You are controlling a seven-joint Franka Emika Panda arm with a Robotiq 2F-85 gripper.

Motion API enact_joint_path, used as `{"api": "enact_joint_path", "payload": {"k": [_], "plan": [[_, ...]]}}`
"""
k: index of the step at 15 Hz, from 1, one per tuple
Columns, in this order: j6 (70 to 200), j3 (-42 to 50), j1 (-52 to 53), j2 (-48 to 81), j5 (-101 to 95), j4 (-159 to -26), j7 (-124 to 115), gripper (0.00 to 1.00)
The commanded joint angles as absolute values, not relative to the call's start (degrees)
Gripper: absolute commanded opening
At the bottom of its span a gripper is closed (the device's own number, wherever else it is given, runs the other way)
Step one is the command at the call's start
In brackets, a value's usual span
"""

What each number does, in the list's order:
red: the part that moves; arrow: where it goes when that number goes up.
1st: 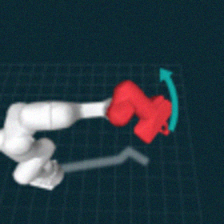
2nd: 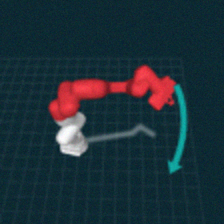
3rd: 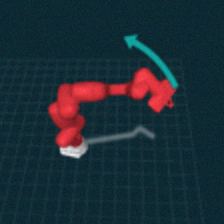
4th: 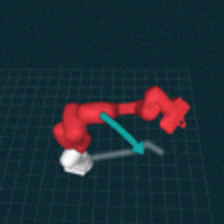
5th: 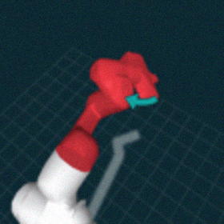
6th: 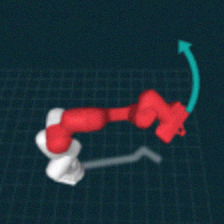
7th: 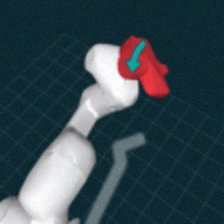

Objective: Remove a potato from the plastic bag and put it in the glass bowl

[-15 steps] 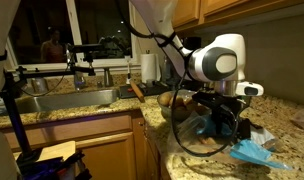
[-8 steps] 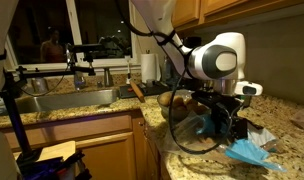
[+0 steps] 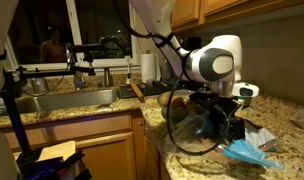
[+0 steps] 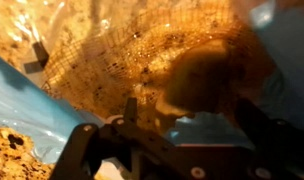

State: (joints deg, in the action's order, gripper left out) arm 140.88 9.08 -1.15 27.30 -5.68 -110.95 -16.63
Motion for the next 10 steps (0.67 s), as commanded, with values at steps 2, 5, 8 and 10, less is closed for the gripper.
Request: {"api": "enact_joint_path", "payload": {"k": [2, 5, 8, 10], "plan": [[143.1, 9.3, -1.2, 24.7, -5.8, -114.5, -16.1, 0.80], [143.7, 9.4, -1.4, 24.6, -5.8, -114.7, -15.8, 0.63], [144.4, 9.3, -1.9, 24.5, -5.3, -115.2, -15.3, 0.41], [144.4, 9.0, -2.4, 24.5, -4.5, -115.4, -14.7, 0.34]]}}
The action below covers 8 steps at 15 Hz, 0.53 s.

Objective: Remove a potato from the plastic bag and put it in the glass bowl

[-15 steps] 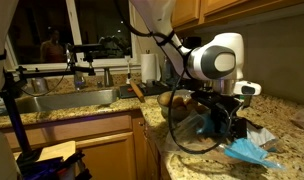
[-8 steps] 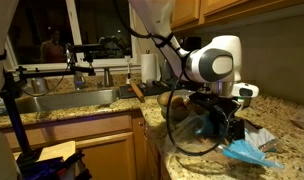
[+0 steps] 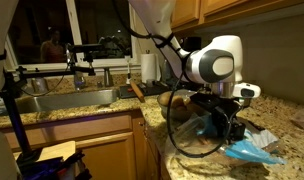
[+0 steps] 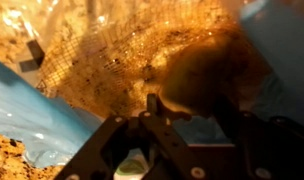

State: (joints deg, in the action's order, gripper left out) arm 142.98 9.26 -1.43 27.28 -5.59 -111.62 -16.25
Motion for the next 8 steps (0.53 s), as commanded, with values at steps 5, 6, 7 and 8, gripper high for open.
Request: {"api": "enact_joint_path", "payload": {"k": [5, 6, 7, 8], "plan": [[144.3, 9.0, -2.2, 23.6, -4.5, -116.1, -14.4, 0.33], [144.4, 8.9, -2.3, 23.3, -4.4, -116.3, -14.2, 0.33], [144.5, 8.9, -2.2, 22.8, -4.5, -116.7, -14.1, 0.33], [144.8, 9.0, -2.1, 22.3, -4.8, -117.1, -14.0, 0.33]]}}
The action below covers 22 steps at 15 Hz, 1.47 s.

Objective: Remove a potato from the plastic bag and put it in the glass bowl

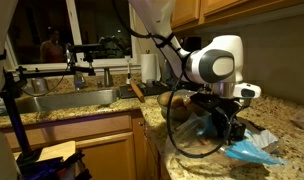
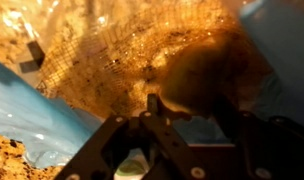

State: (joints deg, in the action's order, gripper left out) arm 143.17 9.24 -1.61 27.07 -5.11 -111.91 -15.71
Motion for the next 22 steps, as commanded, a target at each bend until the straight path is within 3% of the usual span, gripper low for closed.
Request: {"api": "enact_joint_path", "payload": {"k": [1, 22], "plan": [[145.1, 9.0, -2.0, 21.9, -4.9, -117.5, -13.9, 0.33], [145.5, 6.1, -2.0, 8.9, -4.0, -126.3, -9.5, 0.33]]}}
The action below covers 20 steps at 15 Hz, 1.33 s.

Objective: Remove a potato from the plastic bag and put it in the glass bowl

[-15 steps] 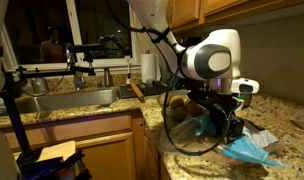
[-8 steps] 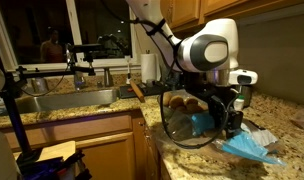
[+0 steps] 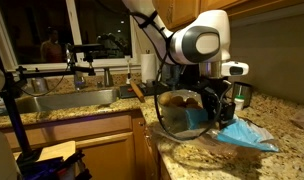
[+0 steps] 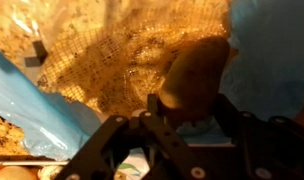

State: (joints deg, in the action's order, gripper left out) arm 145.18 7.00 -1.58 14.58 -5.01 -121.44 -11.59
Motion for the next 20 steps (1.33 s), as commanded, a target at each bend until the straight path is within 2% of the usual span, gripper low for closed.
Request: {"api": "enact_joint_path", "payload": {"k": [1, 20], "plan": [[145.6, 5.9, -2.0, 8.2, -4.1, -126.8, -9.3, 0.33], [144.8, -0.3, 0.0, 1.4, -0.8, -128.5, -3.1, 0.33]]}}
